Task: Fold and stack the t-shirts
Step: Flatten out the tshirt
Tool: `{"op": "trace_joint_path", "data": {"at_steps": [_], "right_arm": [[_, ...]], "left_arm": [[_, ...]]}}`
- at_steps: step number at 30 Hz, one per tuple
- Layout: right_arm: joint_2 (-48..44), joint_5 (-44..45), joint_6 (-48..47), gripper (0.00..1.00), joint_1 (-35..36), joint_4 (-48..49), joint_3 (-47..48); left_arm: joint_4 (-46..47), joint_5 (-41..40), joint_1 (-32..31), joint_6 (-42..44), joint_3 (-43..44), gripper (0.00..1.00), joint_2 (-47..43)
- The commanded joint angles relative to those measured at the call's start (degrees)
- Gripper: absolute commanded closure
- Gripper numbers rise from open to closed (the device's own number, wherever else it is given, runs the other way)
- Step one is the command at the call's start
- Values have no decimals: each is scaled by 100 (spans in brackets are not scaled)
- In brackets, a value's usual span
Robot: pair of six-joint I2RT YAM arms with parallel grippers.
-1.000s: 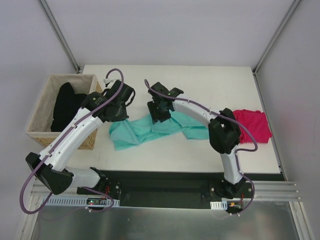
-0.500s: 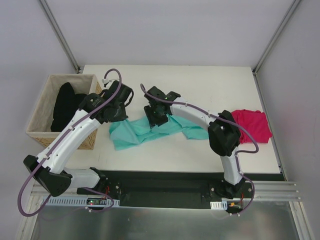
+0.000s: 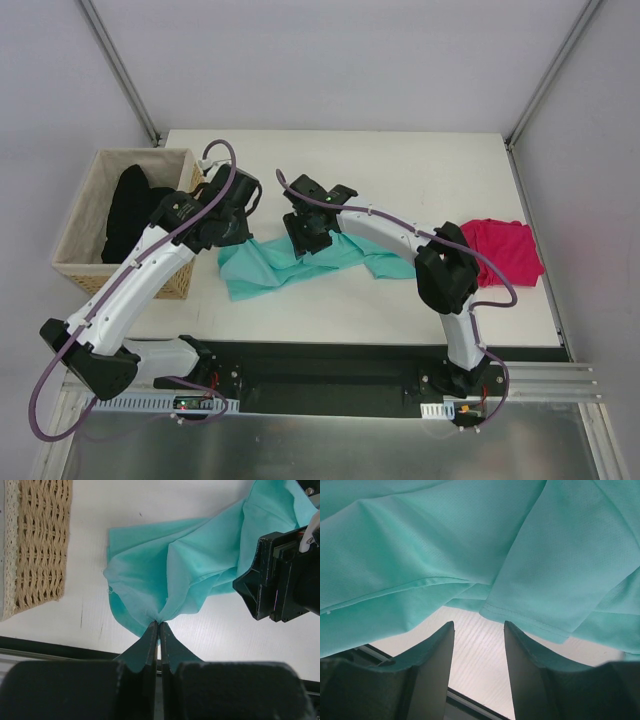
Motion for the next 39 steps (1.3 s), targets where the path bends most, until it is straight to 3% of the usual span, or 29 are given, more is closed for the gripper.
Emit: {"op": "trace_joint_path", "data": {"at_steps": [1,19,39], "right_arm": [[107,-44,141,53,37,-96,136],[591,-18,19,53,10,-245,619],[503,185,-34,61,-95,-438,321]], "left_arm": [[-14,-20,66,-62,-116,100,-225],[-76,-29,92,-97,-98,100,-269],[-67,-11,128,-141,-90,100,-164]]}}
